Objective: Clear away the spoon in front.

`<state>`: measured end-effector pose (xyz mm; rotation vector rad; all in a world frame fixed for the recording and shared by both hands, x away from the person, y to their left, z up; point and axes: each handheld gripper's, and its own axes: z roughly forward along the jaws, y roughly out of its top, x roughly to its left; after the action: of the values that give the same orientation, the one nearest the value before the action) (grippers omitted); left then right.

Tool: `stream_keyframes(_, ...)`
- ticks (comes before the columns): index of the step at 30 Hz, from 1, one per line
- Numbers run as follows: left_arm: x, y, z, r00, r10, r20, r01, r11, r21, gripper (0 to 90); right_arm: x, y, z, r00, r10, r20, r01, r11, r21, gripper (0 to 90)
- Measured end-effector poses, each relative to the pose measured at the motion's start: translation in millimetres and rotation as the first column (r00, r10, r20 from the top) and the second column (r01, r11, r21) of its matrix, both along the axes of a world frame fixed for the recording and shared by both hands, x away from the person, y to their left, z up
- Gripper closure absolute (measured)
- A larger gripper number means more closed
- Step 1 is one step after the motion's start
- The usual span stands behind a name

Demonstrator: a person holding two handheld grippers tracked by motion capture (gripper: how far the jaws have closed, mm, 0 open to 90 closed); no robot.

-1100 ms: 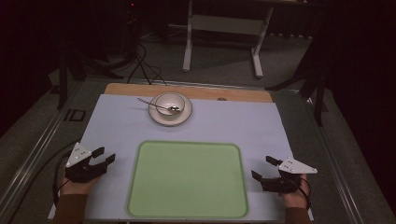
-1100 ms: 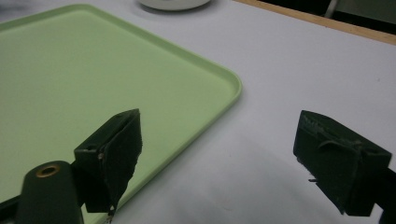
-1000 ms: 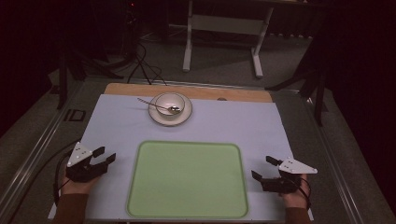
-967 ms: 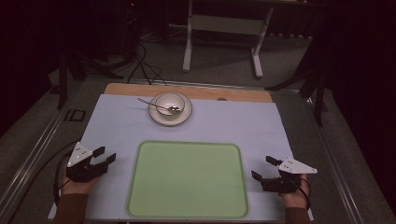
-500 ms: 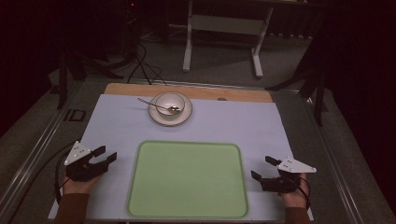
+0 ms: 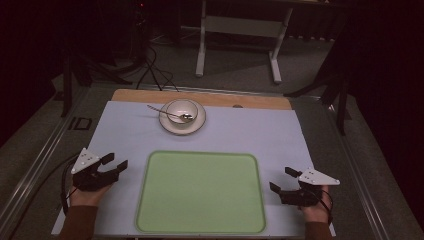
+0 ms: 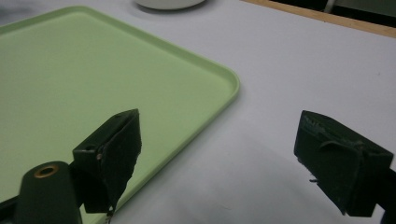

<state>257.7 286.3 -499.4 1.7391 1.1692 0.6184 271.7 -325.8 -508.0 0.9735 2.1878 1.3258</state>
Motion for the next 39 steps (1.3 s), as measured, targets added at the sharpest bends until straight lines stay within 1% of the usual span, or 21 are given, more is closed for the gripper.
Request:
stream_keyframes(1, 0.2, -1.2, 0.9, 1.0, -0.001, 0.003, 0.001, 1.0, 0.001, 40.0, 0.0, 0.0, 0.0, 1.0, 0.0, 0.0, 0.0, 1.0, 0.0, 14.5)
stream_keyframes(2, 1.0, -4.8, 3.2, 0.9999, 0.001, 0.011, -0.001, 0.9999, 0.016, 40.0, -0.1, -0.6, 0.1, 1.0, -0.002, 0.0, 0.002, 1.0, 0.001, 14.6)
stream_keyframes(3, 1.0, -4.8, 3.2, 0.9999, 0.001, 0.011, -0.001, 0.9999, 0.016, 40.0, -0.1, -0.6, 0.1, 1.0, -0.002, 0.0, 0.002, 1.0, 0.001, 14.6)
stream_keyframes(4, 2.5, -7.5, 4.9, 0.9999, -0.003, 0.011, 0.003, 0.9996, 0.028, 40.0, -0.3, -1.1, 0.2, 1.0, -0.003, 0.001, 0.003, 1.0, 0.003, 14.6)
stream_keyframes(5, 3.4, -8.5, 5.7, 0.9999, -0.005, 0.012, 0.005, 0.9995, 0.031, 40.0, -0.3, -1.1, 0.1, 1.0, -0.006, 0.001, 0.006, 1.0, 0.005, 14.6)
stream_keyframes(11, 9.6, -11.1, 9.9, 0.9999, -0.012, 0.012, 0.011, 0.9995, 0.028, 40.1, -0.1, -1.4, -0.1, 1.0, -0.006, 0.001, 0.006, 1.0, 0.005, 14.6)
stream_keyframes(17, 17.8, -14.6, 16.2, 0.9998, -0.018, 0.013, 0.017, 0.9992, 0.035, 40.4, -0.4, -2.0, -0.1, 0.9999, -0.012, -0.003, 0.013, 1.0, 0.007, 14.5)
stream_keyframes(20, 22.3, -14.9, 19.2, 0.9998, -0.017, 0.014, 0.016, 0.9995, 0.026, 40.4, -0.5, -2.3, -0.1, 0.9999, -0.012, -0.003, 0.012, 1.0, 0.008, 14.6)
stream_keyframes(21, 25.7, -15.0, 21.9, 0.9998, -0.017, 0.014, 0.016, 0.9995, 0.025, 40.4, -0.5, -2.3, -0.1, 0.9999, -0.011, -0.003, 0.011, 1.0, 0.009, 14.6)
stream_keyframes(25, 31.2, -16.1, 26.2, 0.9997, -0.02, 0.016, 0.02, 0.9994, 0.027, 40.4, -0.4, -2.1, -0.2, 0.9999, -0.011, -0.005, 0.011, 1.0, 0.009, 14.5)
stream_keyframes(27, 35.2, -17.7, 29.1, 0.9997, -0.019, 0.015, 0.019, 0.999, 0.041, 40.5, -0.2, -2.0, -0.3, 0.9999, -0.011, -0.006, 0.011, 1.0, 0.007, 14.5)
stream_keyframes(33, 50.2, -23.2, 36.3, 0.9996, -0.023, 0.015, 0.023, 0.9991, 0.037, 40.6, -0.1, -1.9, -0.4, 0.9999, -0.01, -0.008, 0.01, 1.0, 0.008, 14.5)
stream_keyframes(34, 50.2, -23.2, 36.3, 0.9996, -0.023, 0.015, 0.023, 0.9991, 0.037, 40.6, -0.1, -1.9, -0.4, 0.9999, -0.01, -0.008, 0.01, 1.0, 0.008, 14.5)
stream_keyframes(37, 58.3, -25.9, 40.3, 0.9997, -0.022, 0.013, 0.021, 0.999, 0.038, 40.7, 0.0, -1.8, -0.4, 0.9999, -0.008, -0.01, 0.008, 1.0, 0.008, 14.5)
stream_keyframes(39, 60.2, -26.6, 41.2, 0.9996, -0.024, 0.012, 0.023, 0.9989, 0.041, 40.7, 0.0, -1.8, -0.5, 0.9999, -0.007, -0.01, 0.007, 1.0, 0.008, 14.5)
